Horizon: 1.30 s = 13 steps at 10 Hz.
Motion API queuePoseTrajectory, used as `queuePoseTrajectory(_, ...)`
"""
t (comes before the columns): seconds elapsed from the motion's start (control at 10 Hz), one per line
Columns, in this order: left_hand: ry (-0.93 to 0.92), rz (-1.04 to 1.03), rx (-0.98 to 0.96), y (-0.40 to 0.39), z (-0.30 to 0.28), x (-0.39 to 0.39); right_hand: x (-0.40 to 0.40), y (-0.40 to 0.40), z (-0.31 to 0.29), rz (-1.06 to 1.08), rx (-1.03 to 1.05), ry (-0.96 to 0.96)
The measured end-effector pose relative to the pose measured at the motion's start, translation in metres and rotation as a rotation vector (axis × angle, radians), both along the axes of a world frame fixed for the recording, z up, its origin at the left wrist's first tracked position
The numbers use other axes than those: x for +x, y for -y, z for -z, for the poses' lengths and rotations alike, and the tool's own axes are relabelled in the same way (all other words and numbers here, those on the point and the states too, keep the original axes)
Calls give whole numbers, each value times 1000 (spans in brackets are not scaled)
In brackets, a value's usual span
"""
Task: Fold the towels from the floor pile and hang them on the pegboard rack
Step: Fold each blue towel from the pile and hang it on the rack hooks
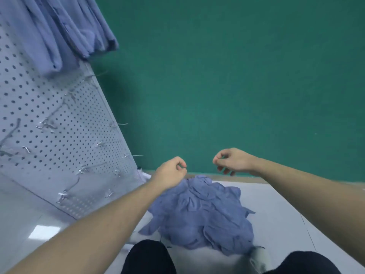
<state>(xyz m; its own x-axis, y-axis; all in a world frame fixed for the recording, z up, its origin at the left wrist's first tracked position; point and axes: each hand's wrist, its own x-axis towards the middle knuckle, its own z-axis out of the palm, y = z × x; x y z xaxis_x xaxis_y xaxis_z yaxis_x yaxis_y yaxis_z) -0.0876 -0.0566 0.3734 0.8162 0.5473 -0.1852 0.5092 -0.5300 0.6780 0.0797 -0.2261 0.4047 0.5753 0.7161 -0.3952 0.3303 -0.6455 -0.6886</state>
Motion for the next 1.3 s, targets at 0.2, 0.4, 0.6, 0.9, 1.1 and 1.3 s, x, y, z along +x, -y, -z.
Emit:
queuePoseTrajectory(0.2, -109, 79, 5, -6, 129, 38, 22, 4, 129, 44, -128, -118)
queuePoseTrajectory(0.4, -269, 132, -52, -23, 255, 75, 44, -3, 254, 58, -246, -157)
queuePoseTrajectory(0.6, -289, 24, -215, -23, 334, 102, 65, -21, 346, 35, -312, -96)
queuePoseTrajectory(0.9, -284, 116, -223, -17, 398, 115, 80, -54, 436, -22, -369, 57)
queuePoseTrajectory(1.1, -201, 189, -178, -21, 399, 111, 79, -47, 421, 153, -182, 240)
queuePoseTrajectory(1.3, -6, 177, -91, -20, 341, 126, 84, -46, 339, 306, 219, -41)
